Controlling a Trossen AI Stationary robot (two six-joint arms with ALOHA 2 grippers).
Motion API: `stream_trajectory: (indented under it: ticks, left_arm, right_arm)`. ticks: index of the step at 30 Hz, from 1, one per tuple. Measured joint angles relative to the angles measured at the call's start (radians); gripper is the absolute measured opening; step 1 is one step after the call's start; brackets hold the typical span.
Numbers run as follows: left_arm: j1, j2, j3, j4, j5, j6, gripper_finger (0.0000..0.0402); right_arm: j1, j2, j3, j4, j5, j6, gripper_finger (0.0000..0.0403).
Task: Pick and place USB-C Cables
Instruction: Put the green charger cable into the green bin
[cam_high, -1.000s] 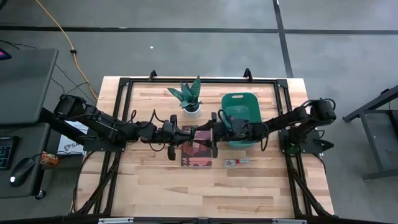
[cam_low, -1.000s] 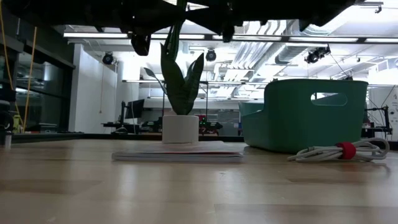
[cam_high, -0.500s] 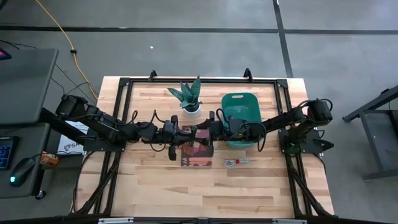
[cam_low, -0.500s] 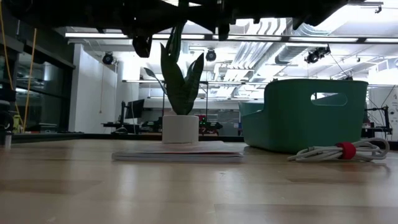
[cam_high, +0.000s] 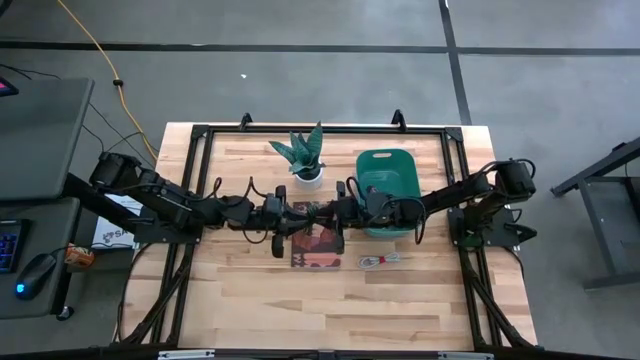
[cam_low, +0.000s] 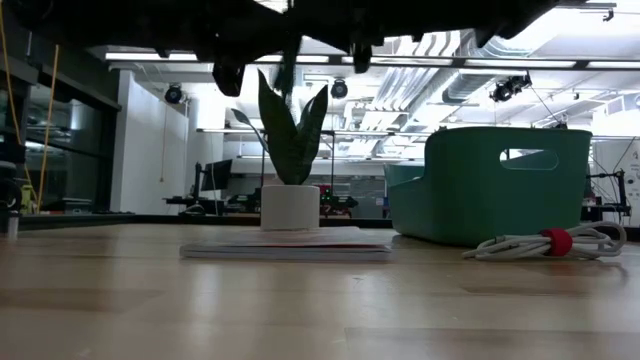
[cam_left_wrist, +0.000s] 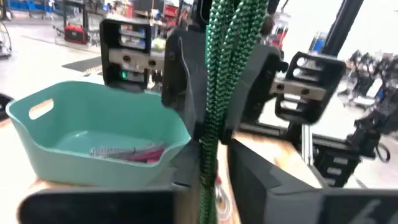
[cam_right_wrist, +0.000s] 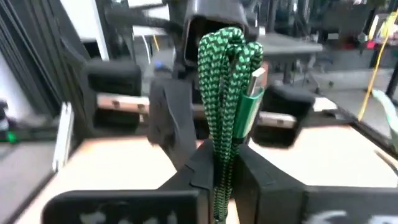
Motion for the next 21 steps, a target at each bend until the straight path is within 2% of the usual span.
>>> stream_trajectory:
  ticks: [2,5,9,14,17,21]
  left_arm:
    - [0.0,-0.014,0.0,-0.048,0.003,-0.001,0.0087]
    - [-0.001,-0.054,0.0,-0.097,0.006,-0.001,0.0127]
    - [-0.002,-0.158,0.0,-0.223,0.004,0.032,0.017]
    - [-0.008,-0.337,-0.011,-0.414,-0.005,0.026,0.0198]
    - [-0.029,-0.429,-0.057,-0.418,-0.02,0.026,0.0199]
    - [-0.048,-0.517,-0.12,-0.419,-0.098,0.051,0.0197]
  right_arm:
    - [0.0,-0.038,-0.001,-0.099,0.015,-0.012,0.0011]
    - [0.011,-0.125,-0.002,-0.281,0.069,-0.02,0.0015]
    - [0.053,-0.221,-0.022,-0.467,0.166,-0.022,0.0012]
    - [0.107,-0.372,-0.16,-0.485,0.276,-0.032,0.0006]
    - [0.126,-0.491,-0.262,-0.432,0.309,-0.02,0.0004]
    - [0.139,-0.629,-0.382,-0.289,0.312,-0.029,0.0004]
